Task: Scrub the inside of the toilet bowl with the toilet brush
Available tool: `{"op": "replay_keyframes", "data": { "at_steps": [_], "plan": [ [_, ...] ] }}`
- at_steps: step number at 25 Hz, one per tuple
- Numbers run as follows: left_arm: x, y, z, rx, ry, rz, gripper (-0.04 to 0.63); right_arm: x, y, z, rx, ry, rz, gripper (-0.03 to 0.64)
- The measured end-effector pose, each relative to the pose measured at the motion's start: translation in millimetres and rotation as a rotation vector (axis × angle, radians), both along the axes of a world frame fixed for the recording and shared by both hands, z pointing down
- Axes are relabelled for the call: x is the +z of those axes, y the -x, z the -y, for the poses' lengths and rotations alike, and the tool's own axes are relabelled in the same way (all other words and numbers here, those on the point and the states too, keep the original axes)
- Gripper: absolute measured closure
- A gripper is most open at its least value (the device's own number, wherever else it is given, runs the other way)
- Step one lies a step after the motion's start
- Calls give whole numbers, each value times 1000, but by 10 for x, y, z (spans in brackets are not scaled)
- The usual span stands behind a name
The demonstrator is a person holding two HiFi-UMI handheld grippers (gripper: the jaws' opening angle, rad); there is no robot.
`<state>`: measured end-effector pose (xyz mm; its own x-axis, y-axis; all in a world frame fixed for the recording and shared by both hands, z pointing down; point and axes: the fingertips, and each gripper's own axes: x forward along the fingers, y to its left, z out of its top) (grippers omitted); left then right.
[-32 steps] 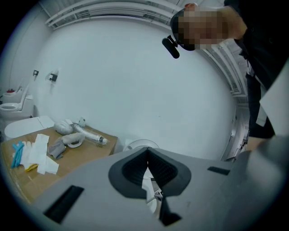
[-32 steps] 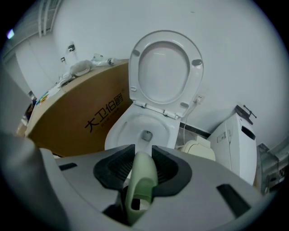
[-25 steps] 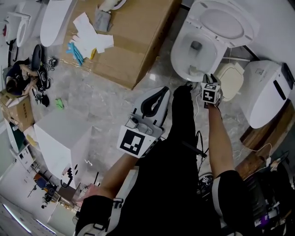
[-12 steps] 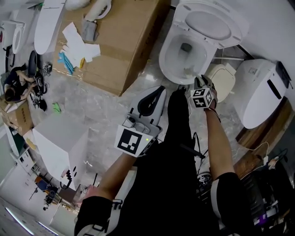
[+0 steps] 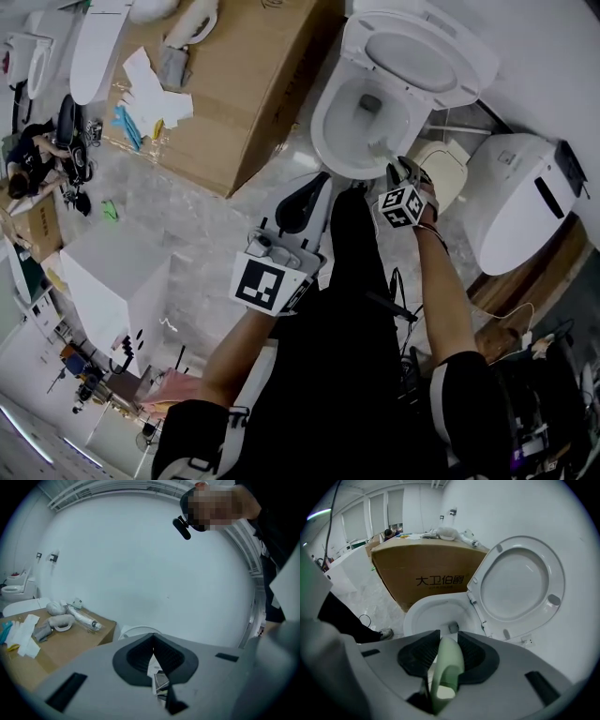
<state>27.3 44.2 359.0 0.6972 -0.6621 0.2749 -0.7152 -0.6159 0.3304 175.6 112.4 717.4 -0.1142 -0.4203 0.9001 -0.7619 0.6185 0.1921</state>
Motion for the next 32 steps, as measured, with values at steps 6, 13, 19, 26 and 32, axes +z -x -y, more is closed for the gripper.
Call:
{"op": "replay_keyframes", "data": {
  "at_steps": [6,13,19,26,32],
  "plan": [
    [-40,-137,-8,-48,-3,-8,587,12,-135,84,-71,2,7,491],
    [-39,-278,30,-56,1,-19,587,-16,-184,145,-187,-18,-37,491],
    [65,-306,176,-38,9,-28,586,3,-152,250,-261,-23,-64,491],
    [124,-295,417,-21,26,-34,586,54,-156,394,-344,-7,-106,491],
    [170,-256,660,-17,53,-39,586,73,-152,598,-493,-4,-171,491]
  ]
}}
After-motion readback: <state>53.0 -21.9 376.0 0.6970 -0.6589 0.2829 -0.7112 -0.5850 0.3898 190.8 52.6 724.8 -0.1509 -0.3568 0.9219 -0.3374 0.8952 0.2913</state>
